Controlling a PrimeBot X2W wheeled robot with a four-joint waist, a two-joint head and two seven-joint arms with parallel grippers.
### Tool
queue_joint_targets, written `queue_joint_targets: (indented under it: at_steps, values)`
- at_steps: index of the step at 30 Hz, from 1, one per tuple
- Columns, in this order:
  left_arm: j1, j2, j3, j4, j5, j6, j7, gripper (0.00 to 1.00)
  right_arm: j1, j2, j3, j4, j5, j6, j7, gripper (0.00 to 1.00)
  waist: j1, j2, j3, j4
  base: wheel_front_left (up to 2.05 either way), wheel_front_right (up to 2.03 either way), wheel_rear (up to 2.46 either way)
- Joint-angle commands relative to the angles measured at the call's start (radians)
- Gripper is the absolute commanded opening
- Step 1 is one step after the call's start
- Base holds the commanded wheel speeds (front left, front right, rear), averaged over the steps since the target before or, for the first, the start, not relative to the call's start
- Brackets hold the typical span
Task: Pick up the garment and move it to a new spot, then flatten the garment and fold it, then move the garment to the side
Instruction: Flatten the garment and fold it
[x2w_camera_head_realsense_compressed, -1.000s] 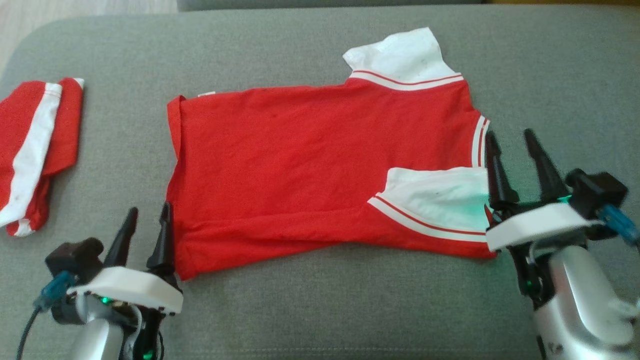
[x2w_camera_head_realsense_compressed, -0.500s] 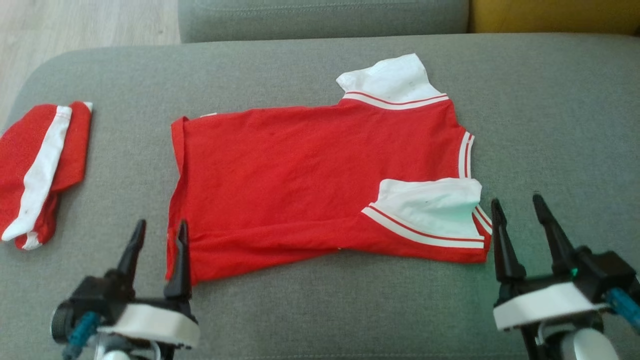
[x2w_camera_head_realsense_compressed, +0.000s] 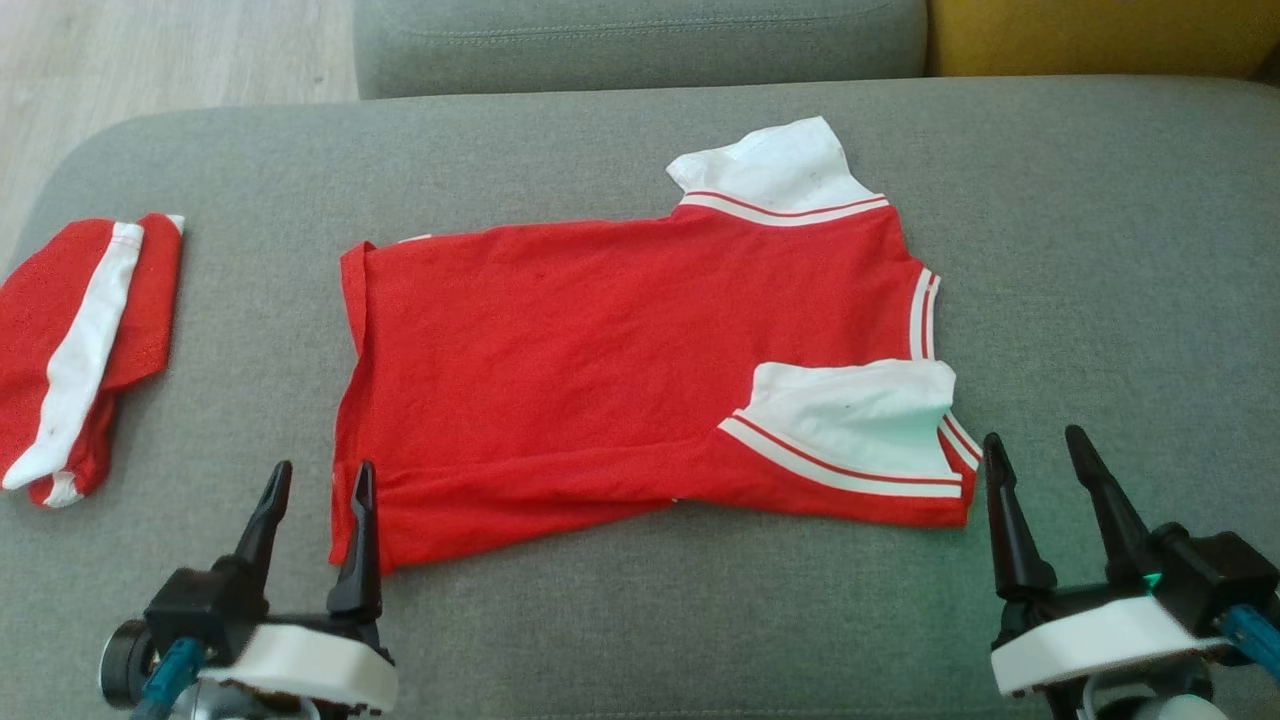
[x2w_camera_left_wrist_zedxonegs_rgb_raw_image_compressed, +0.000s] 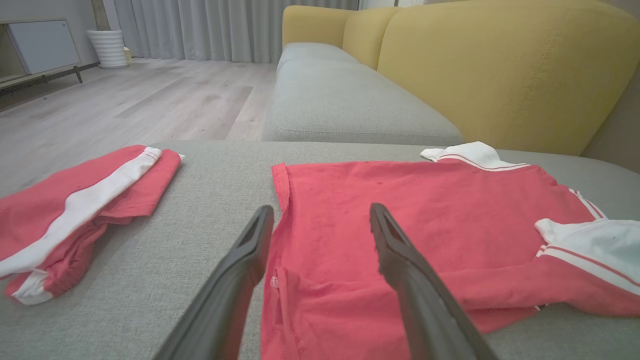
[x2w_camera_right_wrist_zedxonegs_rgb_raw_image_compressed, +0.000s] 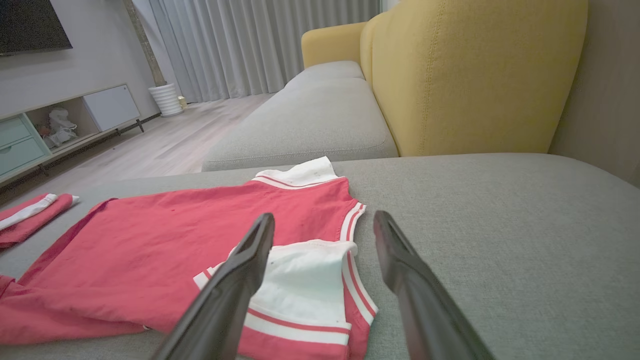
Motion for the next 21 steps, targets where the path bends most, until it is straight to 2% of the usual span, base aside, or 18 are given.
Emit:
queue_joint_targets:
  at_steps: [1, 4, 7, 12, 21]
  values:
    - [-0.026, 0.016, 0.032, -0.028, -0.002, 0.009, -0.004, 1.00, -0.021, -0.005, 0.026, -0.037, 0.011, 0.007, 0.002, 1.00, 0.0000, 0.0000, 0.001, -0.001, 0.00, 0.00, 0.00]
    - [-0.029, 0.015, 0.032, -0.025, -0.009, 0.011, 0.006, 1.00, -0.034, -0.005, 0.034, -0.029, 0.014, 0.007, 0.005, 1.00, 0.0000, 0.0000, 0.007, -0.002, 0.00, 0.00, 0.00]
    - [-0.052, 0.013, 0.019, 0.006, -0.036, -0.016, 0.040, 1.00, -0.054, -0.005, 0.023, 0.008, 0.013, 0.007, 0.016, 1.00, 0.0000, 0.0000, 0.017, 0.007, 0.00, 0.00, 0.00]
    - [-0.091, 0.015, 0.013, 0.139, -0.094, -0.057, 0.126, 1.00, -0.111, -0.005, 0.030, 0.139, 0.051, 0.007, 0.027, 1.00, 0.0000, 0.0000, 0.041, 0.012, 0.00, 0.00, 0.00]
    - [-0.180, -0.013, 0.027, 0.356, -0.196, -0.123, 0.176, 1.00, -0.203, -0.005, 0.025, 0.378, 0.053, 0.007, 0.105, 1.00, 0.0000, 0.0000, 0.097, 0.026, 0.00, 0.00, 0.00]
